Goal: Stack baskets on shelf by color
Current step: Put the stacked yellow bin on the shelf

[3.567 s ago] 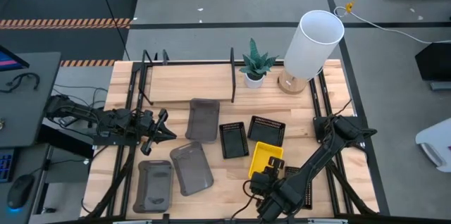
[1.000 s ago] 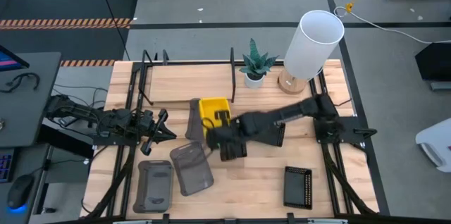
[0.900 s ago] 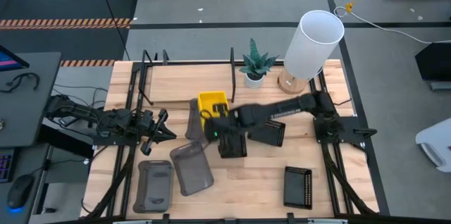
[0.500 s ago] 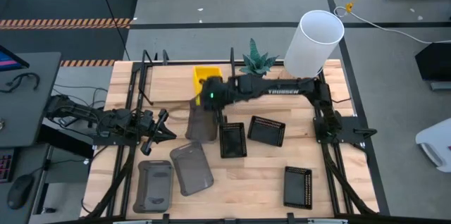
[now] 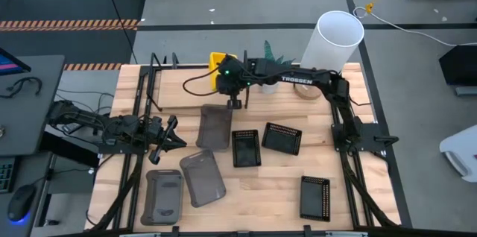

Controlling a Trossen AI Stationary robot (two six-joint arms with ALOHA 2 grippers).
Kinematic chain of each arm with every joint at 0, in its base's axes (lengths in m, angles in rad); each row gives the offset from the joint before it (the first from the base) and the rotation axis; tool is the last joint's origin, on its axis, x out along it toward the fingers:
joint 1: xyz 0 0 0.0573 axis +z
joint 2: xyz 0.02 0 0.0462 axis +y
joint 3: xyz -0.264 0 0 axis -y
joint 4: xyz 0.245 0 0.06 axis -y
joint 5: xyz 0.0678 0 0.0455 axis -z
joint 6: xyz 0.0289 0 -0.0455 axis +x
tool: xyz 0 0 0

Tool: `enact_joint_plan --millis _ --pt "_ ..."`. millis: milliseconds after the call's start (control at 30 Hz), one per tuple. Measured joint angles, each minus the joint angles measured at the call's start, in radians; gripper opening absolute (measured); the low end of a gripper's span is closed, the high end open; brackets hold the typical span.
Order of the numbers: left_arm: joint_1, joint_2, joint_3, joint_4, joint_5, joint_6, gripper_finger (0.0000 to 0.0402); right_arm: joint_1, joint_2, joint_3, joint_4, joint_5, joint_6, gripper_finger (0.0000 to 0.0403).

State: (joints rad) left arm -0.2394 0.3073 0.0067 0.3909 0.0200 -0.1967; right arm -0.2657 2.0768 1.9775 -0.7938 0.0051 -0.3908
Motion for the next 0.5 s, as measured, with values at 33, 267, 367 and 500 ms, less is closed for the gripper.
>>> enact_joint_plan --millis 33,267,367,500 --pt "0.000 0.000 0.000 0.000 0.000 0.000 0.0037 0.000 0.001 -0.006 0.003 0.001 -0.001 0.0011" --pt "0.000 0.000 0.000 0.000 0.000 0.000 0.0028 -0.002 -0.001 -0.103 0.098 -0.017 -0.013 0.0011" --pt "0.000 0.000 0.000 0.000 0.000 0.000 0.0029 -0.013 0.000 -0.141 0.122 -0.017 -0.012 0.0011" --pt "0.000 0.000 0.000 0.000 0.000 0.000 0.0036 -0.022 0.001 -0.196 0.151 0.007 -0.027 0.0011"
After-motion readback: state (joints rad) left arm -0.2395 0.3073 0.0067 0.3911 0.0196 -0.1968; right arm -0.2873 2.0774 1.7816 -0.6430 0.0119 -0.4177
